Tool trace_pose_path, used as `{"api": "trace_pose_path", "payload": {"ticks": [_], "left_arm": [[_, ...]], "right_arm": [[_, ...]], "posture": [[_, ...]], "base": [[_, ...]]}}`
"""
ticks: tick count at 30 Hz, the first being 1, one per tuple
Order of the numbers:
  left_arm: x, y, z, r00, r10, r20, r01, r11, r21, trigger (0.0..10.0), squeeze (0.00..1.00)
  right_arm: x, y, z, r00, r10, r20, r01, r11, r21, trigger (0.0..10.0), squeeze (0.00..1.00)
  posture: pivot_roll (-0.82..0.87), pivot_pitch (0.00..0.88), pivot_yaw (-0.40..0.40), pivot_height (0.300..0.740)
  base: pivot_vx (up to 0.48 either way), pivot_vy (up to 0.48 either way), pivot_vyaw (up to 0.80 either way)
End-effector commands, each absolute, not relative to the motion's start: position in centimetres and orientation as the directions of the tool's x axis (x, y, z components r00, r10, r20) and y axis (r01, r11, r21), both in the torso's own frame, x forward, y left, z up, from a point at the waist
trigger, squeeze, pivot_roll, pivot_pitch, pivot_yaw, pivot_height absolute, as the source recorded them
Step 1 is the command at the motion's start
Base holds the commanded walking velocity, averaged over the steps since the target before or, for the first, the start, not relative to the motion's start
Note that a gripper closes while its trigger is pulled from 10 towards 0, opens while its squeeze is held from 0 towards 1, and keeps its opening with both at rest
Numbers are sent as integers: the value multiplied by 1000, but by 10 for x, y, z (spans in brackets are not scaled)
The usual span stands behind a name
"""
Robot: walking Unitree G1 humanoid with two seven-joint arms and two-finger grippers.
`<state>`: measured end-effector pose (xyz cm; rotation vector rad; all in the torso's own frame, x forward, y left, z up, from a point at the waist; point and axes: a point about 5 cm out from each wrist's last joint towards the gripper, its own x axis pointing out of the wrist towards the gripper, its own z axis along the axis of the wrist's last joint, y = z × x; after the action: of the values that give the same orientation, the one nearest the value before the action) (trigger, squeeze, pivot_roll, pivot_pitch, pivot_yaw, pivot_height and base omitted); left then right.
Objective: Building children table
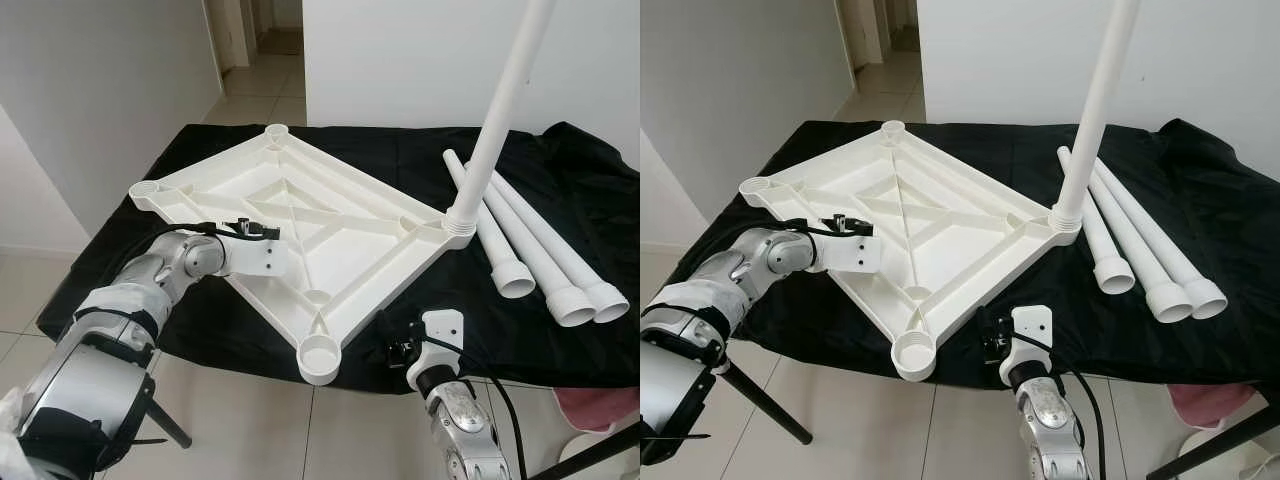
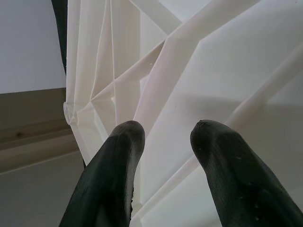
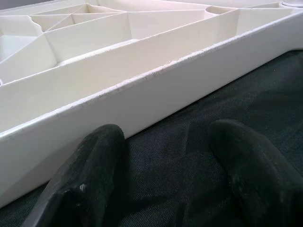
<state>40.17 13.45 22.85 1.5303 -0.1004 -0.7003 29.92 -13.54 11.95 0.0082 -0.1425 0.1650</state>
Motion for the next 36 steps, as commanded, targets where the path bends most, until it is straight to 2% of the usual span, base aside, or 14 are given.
{"api": "trace_pose_path", "payload": {"ticks": [1,7,9,11,13,14,15,17,18,22,27,28,29,36], "left_arm": [[403,139,267,841,-442,312,-249,196,949,10000,0],[403,140,270,837,-435,332,-259,219,941,10000,0],[403,142,272,844,-413,343,-242,277,930,10000,0],[405,148,272,865,-357,352,-182,430,884,10000,0],[405,148,272,865,-357,352,-182,430,884,10000,0],[405,150,271,871,-342,353,-157,487,859,10000,0],[405,150,271,871,-342,353,-157,487,859,10000,0],[405,155,266,891,-296,343,-101,608,787,10000,0],[405,155,266,891,-296,343,-101,608,787,10000,0],[404,165,252,920,-238,310,5,801,599,10000,0],[403,169,245,930,-205,306,39,880,473,10000,0],[402,171,243,932,-194,307,48,904,424,10000,863],[401,172,242,929,-194,314,65,923,378,10000,1000],[396,170,244,912,-210,353,122,959,254,10000,1000]], "right_arm": [[300,-131,116,978,163,127,-167,986,21,10000,0],[300,-131,116,978,164,126,-168,986,22,10000,0],[300,-130,116,978,164,127,-169,985,21,10000,0],[301,-130,117,978,163,132,-168,986,22,10000,0],[301,-130,117,978,163,132,-168,986,22,10000,0],[301,-130,117,978,162,133,-167,986,22,10000,0],[301,-130,117,978,162,133,-167,986,22,10000,0],[301,-131,117,978,155,138,-160,987,20,10000,0],[301,-131,117,978,155,138,-160,987,20,10000,0],[300,-138,121,981,99,167,-104,994,19,10000,0],[300,-145,124,979,60,193,-65,998,21,10000,51],[300,-147,126,977,41,207,-49,998,35,10000,776],[300,-150,130,972,28,231,-38,998,42,10000,1000],[299,-156,143,956,0,294,-12,999,38,10000,1000]], "posture": [[-19,146,76,740],[-19,144,74,740],[-20,141,73,740],[-21,139,74,740],[-21,139,74,740],[-24,133,74,740],[-24,133,74,740],[-24,125,74,740],[-24,125,74,740],[-24,118,72,740],[-21,117,68,740],[-20,119,67,740],[-19,119,66,740],[-21,119,65,740]], "base": [[0,0,0],[0,0,0],[0,0,0],[0,0,0],[0,0,0],[0,0,0],[0,0,0],[0,0,0],[0,0,0],[0,0,0],[0,0,0],[0,0,0],[0,0,0],[0,0,0]]}}
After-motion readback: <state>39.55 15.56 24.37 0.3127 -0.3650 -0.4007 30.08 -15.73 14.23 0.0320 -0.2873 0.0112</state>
